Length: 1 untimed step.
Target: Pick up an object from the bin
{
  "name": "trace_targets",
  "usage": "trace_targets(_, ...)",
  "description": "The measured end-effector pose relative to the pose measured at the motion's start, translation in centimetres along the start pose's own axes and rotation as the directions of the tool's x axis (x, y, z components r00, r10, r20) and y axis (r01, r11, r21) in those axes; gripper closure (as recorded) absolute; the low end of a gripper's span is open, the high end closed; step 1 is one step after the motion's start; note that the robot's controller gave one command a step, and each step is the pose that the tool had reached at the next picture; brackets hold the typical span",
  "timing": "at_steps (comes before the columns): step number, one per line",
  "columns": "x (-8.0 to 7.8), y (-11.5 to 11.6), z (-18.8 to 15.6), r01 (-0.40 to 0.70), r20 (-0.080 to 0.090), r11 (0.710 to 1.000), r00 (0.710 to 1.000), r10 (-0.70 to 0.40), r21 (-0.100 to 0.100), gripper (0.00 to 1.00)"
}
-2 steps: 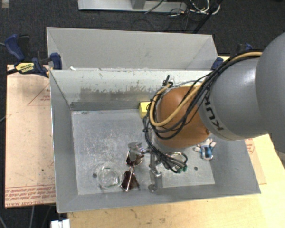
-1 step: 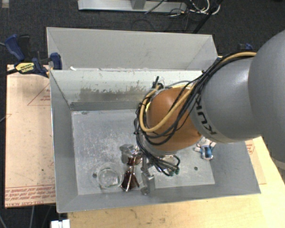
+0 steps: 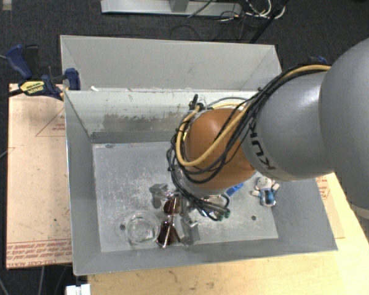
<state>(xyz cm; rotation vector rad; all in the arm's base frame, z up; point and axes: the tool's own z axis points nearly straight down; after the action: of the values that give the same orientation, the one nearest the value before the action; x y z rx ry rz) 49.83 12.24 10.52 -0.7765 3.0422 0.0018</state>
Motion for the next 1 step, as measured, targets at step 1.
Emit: trace_targets(1, -0.31, -0.48, 3.69, 0.338, -0.002, 0.941, 0.941, -0.338, -0.002, 0.00)
